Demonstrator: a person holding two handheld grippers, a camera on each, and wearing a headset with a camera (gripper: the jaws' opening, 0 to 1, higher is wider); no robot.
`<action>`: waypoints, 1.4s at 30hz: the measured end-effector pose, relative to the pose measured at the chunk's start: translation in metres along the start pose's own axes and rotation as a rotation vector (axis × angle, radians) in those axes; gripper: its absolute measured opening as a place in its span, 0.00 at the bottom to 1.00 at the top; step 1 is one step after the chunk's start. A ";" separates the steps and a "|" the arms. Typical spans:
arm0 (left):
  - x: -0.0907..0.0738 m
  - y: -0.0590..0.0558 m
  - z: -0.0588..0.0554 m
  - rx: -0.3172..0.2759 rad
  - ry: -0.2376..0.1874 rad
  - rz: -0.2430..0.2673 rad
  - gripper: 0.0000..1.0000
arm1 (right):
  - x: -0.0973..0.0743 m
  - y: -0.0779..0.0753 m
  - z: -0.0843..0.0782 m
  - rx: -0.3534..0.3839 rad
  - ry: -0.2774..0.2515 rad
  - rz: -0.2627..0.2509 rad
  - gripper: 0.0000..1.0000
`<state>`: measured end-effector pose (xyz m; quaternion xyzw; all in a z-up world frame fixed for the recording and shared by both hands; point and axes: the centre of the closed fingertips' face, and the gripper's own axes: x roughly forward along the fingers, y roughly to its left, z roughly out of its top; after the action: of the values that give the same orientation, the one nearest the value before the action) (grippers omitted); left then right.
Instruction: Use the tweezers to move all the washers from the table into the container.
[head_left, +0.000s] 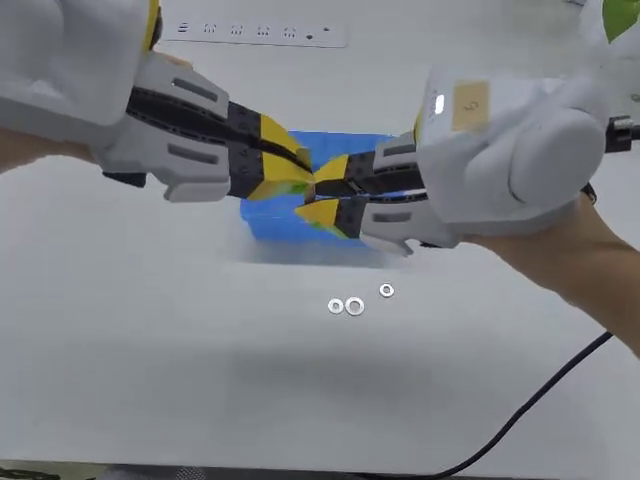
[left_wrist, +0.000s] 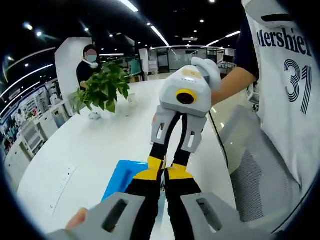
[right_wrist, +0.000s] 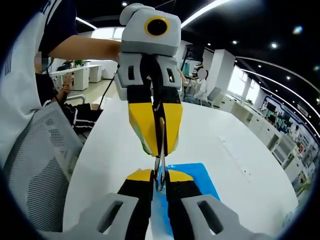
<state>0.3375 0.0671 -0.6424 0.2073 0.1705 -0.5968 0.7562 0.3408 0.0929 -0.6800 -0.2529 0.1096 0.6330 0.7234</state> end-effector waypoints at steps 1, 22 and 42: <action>0.001 0.005 0.000 0.006 0.000 0.002 0.07 | 0.001 -0.005 0.000 -0.003 -0.001 -0.006 0.10; 0.044 0.056 -0.040 -0.030 0.022 -0.019 0.07 | 0.038 -0.051 -0.058 0.061 0.062 0.002 0.10; 0.065 0.063 -0.060 -0.081 0.029 -0.040 0.07 | 0.049 -0.056 -0.089 0.103 0.104 0.016 0.10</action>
<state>0.4128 0.0573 -0.7198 0.1816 0.2095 -0.6014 0.7493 0.4179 0.0862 -0.7659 -0.2471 0.1816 0.6181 0.7238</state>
